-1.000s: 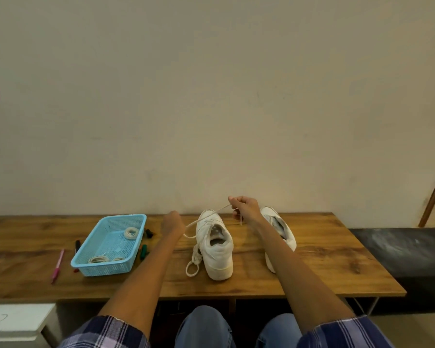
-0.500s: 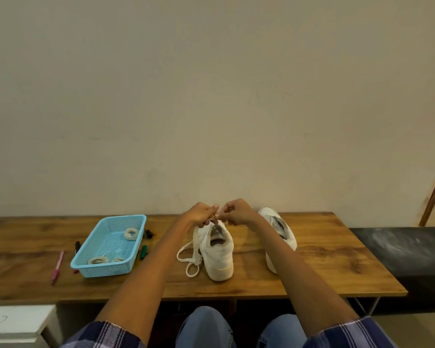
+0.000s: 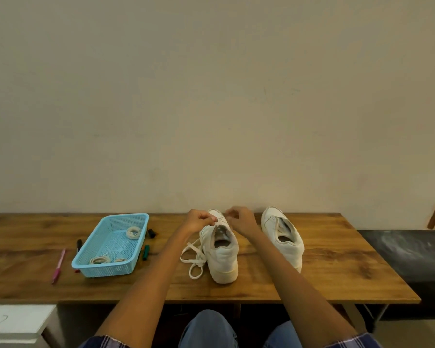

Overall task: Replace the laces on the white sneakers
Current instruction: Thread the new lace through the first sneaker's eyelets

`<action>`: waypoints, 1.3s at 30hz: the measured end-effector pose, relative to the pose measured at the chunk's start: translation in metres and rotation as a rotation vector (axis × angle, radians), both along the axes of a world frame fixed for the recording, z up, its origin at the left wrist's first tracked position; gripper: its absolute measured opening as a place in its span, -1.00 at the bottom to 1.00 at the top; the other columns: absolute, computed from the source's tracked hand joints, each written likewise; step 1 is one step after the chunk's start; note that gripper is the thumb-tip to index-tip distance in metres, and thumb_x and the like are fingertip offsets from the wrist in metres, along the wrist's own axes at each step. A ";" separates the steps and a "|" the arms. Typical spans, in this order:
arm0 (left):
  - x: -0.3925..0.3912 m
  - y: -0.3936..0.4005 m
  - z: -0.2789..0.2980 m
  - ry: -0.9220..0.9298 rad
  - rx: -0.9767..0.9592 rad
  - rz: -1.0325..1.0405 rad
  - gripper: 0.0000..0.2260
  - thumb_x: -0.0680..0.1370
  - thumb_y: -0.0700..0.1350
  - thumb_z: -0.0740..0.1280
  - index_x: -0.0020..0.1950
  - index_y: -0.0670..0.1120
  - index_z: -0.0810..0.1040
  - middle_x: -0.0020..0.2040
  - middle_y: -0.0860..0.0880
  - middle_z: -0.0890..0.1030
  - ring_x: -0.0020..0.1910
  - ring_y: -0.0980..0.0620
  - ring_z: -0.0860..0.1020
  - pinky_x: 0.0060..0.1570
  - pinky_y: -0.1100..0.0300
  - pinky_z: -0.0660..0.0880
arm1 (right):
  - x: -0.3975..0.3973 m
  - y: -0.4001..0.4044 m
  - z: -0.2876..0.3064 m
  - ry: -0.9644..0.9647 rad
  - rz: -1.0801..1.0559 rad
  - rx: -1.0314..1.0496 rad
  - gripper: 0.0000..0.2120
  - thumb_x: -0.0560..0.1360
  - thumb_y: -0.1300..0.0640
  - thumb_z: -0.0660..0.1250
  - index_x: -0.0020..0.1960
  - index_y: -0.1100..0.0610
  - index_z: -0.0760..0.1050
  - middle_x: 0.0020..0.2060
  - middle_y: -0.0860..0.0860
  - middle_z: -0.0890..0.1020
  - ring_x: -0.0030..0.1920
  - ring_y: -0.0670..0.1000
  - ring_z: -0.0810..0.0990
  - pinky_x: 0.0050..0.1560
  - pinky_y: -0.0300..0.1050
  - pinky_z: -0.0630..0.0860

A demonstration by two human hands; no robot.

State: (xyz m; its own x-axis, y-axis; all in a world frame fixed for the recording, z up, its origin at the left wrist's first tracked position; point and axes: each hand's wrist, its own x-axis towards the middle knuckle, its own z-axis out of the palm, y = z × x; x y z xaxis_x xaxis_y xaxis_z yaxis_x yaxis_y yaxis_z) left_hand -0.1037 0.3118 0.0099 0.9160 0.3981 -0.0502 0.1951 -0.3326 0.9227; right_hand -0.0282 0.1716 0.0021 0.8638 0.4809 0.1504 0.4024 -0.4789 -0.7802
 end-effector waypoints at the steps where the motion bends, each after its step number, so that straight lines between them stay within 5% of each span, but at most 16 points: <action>1: 0.002 0.000 -0.004 -0.007 -0.019 0.038 -0.82 0.57 -0.28 0.27 0.08 -0.34 0.59 -0.23 -0.05 0.59 -0.23 0.11 0.51 -0.36 0.54 0.41 | 0.000 0.002 -0.006 -0.048 0.010 -0.106 -0.75 0.52 0.25 0.26 0.17 0.27 0.54 0.04 0.13 0.64 0.01 0.07 0.60 -0.01 -0.19 0.49; 6: 0.013 -0.005 -0.027 -0.067 -0.073 0.280 -0.81 0.59 -0.26 0.22 0.09 -0.30 0.58 -0.12 -0.17 0.66 -0.34 0.13 0.47 -0.32 0.33 0.42 | -0.008 0.014 -0.028 -0.181 0.019 -0.381 -0.78 0.57 0.12 0.21 -0.02 0.25 0.55 -0.08 0.14 0.63 -0.20 0.01 0.47 -0.19 -0.16 0.42; 12: 0.016 -0.028 -0.041 -0.221 0.004 0.407 -0.87 0.52 -0.28 0.33 0.01 -0.26 0.64 -0.06 -0.17 0.67 -0.06 -0.07 0.61 -0.15 0.25 0.46 | -0.004 0.013 -0.042 -0.202 -0.087 -0.192 -0.80 0.58 0.07 0.23 0.02 0.17 0.54 -0.11 0.05 0.63 -0.17 -0.02 0.52 -0.15 -0.16 0.46; 16: 0.020 -0.051 -0.047 -0.271 0.067 0.492 -0.88 0.53 -0.28 0.30 -0.07 -0.27 0.63 -0.10 -0.20 0.66 -0.17 0.01 0.52 -0.20 0.24 0.36 | -0.004 0.013 -0.052 -0.175 -0.109 -0.009 -0.79 0.58 0.13 0.21 -0.02 0.23 0.55 -0.13 0.11 0.63 -0.20 -0.04 0.48 -0.22 -0.25 0.36; 21: 0.021 -0.057 -0.047 -0.275 0.204 0.482 -0.85 0.56 -0.25 0.29 -0.01 -0.24 0.64 -0.06 -0.16 0.66 -0.09 -0.04 0.57 -0.16 0.30 0.35 | -0.004 0.014 -0.058 -0.016 -0.184 0.185 -0.80 0.59 0.19 0.16 -0.08 0.21 0.53 -0.22 0.03 0.54 -0.25 -0.08 0.43 -0.34 -0.45 0.31; 29: 0.022 -0.058 -0.050 -0.227 0.306 0.502 -0.79 0.55 -0.21 0.31 0.17 -0.20 0.56 0.03 -0.14 0.63 0.04 -0.09 0.56 -0.08 0.23 0.40 | -0.001 0.018 -0.066 0.074 -0.255 0.267 -0.78 0.60 0.16 0.17 -0.08 0.22 0.55 -0.23 0.02 0.54 -0.21 -0.04 0.47 -0.34 -0.40 0.24; 39: 0.024 -0.059 -0.045 -0.057 0.538 0.420 -0.82 0.60 -0.12 0.23 -0.08 -0.12 0.60 -0.14 -0.06 0.63 -0.21 0.06 0.46 -0.43 0.31 0.24 | 0.001 0.020 -0.069 0.132 -0.259 0.310 -0.81 0.60 0.14 0.18 -0.13 0.16 0.50 -0.25 0.00 0.54 -0.20 -0.04 0.47 -0.18 -0.19 0.37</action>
State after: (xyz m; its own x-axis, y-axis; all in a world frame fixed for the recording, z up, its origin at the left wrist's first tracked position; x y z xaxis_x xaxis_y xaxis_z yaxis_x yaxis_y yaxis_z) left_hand -0.0793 0.2530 -0.0349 0.6739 0.6760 0.2980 0.3635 -0.6546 0.6629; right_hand -0.0269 0.1917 -0.0672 0.9718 0.1945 0.1332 0.1861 -0.2859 -0.9400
